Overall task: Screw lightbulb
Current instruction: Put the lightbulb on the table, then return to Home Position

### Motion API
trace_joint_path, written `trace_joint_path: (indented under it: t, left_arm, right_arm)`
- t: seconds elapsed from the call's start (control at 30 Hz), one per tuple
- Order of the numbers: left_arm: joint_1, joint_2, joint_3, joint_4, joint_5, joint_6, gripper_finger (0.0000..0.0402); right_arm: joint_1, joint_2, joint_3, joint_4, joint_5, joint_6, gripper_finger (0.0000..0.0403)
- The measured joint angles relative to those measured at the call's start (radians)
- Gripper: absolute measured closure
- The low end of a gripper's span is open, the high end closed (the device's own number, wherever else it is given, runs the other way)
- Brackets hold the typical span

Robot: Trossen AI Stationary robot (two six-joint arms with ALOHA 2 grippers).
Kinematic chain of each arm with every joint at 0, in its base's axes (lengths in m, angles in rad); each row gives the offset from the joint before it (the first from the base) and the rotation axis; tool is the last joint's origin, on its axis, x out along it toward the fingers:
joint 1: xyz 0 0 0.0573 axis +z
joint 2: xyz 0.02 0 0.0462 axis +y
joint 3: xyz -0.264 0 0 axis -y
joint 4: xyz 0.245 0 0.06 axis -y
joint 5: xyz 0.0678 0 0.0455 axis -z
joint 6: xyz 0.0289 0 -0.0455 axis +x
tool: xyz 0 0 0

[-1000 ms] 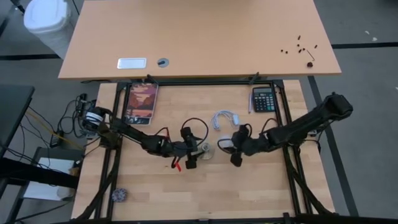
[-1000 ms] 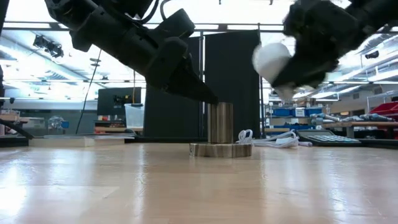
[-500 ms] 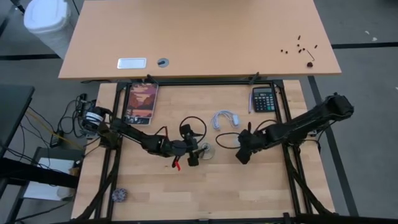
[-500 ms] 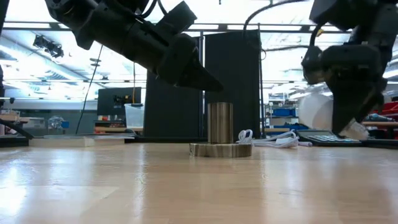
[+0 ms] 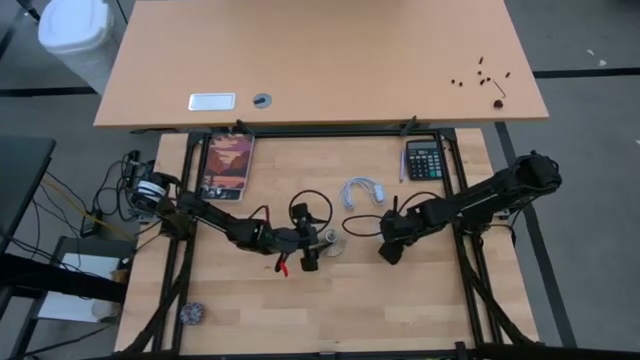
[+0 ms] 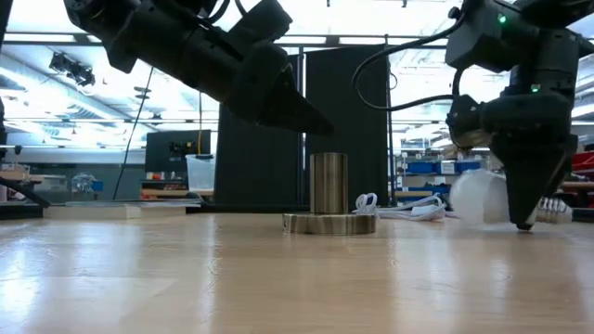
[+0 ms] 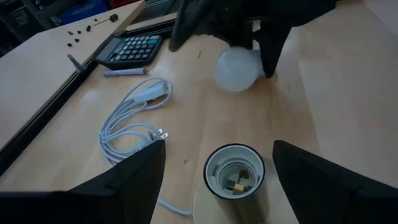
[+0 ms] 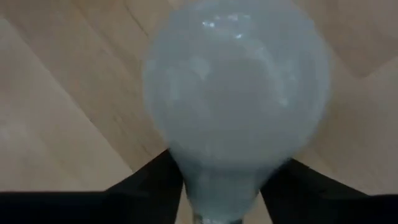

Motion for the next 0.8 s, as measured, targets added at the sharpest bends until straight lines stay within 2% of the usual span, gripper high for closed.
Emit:
trace_joint_path:
  t: [0.3, 0.5, 0.63, 0.8]
  left_arm:
    - [-0.011, 0.000, 0.021, -0.008, -0.023, 0.000, 0.0096]
    - [-0.038, -0.037, 0.064, -0.080, -0.023, -0.009, 0.0096]
    - [-0.070, -0.119, 0.076, -0.133, -0.024, 0.003, 0.0096]
    - [-0.117, -0.316, 0.073, -0.273, -0.004, 0.099, 0.0096]
  right_arm:
    - [0.016, -0.085, -0.001, -0.023, 0.063, -0.026, 0.0110]
    - [0.036, -0.180, -0.001, -0.077, 0.092, -0.005, 0.0082]
    - [0.117, -0.291, -0.001, -0.075, 0.240, -0.003, 0.0082]
    - [0.287, -0.436, -0.004, -0.050, 0.545, -0.087, 0.0090]
